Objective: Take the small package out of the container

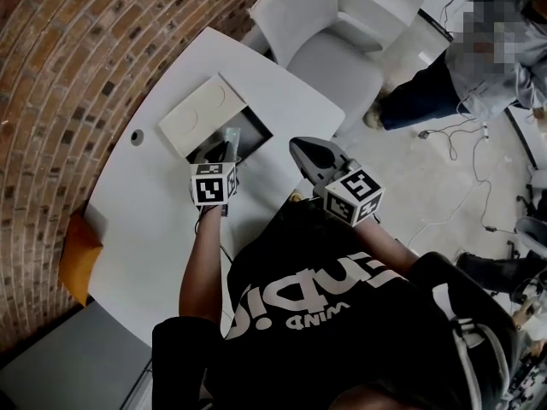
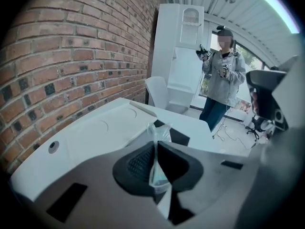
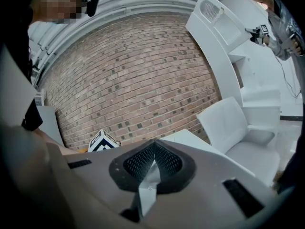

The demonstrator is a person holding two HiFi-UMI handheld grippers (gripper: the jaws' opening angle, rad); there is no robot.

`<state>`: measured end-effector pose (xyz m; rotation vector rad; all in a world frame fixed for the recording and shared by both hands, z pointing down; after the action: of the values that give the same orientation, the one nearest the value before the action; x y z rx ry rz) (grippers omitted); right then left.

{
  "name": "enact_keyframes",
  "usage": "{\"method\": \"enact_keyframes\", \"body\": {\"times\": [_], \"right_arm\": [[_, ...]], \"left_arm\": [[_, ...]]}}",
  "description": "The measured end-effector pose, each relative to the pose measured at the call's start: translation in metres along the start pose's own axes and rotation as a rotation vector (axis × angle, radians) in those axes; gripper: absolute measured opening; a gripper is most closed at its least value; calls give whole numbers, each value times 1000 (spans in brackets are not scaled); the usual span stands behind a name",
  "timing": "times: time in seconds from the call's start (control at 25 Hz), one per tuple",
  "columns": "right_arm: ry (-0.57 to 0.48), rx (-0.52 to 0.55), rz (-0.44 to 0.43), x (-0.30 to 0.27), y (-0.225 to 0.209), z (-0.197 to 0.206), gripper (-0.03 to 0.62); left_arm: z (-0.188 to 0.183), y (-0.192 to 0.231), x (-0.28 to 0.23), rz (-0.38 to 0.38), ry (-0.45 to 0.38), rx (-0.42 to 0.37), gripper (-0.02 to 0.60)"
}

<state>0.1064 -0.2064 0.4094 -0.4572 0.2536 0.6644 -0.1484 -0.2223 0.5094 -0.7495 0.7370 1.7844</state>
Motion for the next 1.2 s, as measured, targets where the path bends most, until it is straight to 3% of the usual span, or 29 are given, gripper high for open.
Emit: {"method": "enact_keyframes", "body": {"times": [0.92,1.2], "right_arm": [[-31,-2,5,4,0,-7,0],[-47,-4,21,6,0,-9,0]], "left_arm": [[-21,-38,107,56,-348,67,28],[-19,-46,124,61,-440,42,28]]}}
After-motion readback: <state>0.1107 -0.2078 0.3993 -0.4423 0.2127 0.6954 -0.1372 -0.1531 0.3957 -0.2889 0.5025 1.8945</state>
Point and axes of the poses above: the fingertips, and each gripper's own axes: x backward along the fingers, y to its left, z out of its underside, the point moved 10 cm from there along x, backward along the fingers, and after that the axes turned 8 degrees about y, right-handed, at the moved point
